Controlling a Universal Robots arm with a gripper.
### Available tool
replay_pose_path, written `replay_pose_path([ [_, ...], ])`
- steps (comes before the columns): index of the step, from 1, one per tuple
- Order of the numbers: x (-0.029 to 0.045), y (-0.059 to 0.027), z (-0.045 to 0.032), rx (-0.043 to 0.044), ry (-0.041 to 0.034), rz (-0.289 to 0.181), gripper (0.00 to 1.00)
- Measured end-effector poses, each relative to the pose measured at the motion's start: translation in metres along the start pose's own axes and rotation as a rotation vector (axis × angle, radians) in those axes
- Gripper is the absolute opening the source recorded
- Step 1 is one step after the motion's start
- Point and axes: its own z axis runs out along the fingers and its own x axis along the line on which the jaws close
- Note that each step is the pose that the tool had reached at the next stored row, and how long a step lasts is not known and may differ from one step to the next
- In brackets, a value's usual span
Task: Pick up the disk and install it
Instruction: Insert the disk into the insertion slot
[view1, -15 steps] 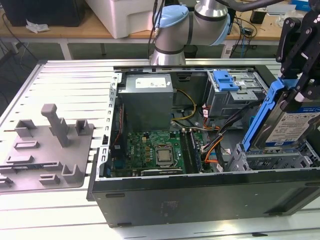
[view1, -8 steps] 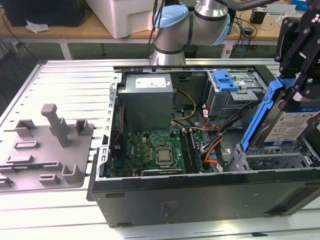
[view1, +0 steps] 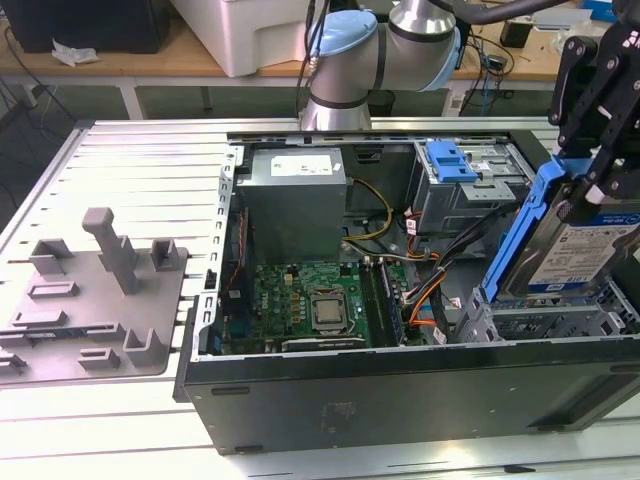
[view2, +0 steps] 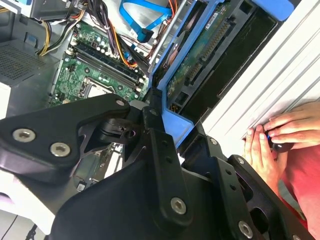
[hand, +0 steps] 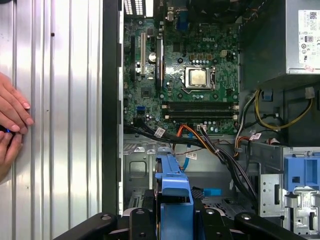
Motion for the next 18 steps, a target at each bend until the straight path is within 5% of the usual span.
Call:
replay_pose_path([
  [18, 0.0001, -0.0001, 0.0052, -0.0001, 0.0001, 0.0, 0.37],
])
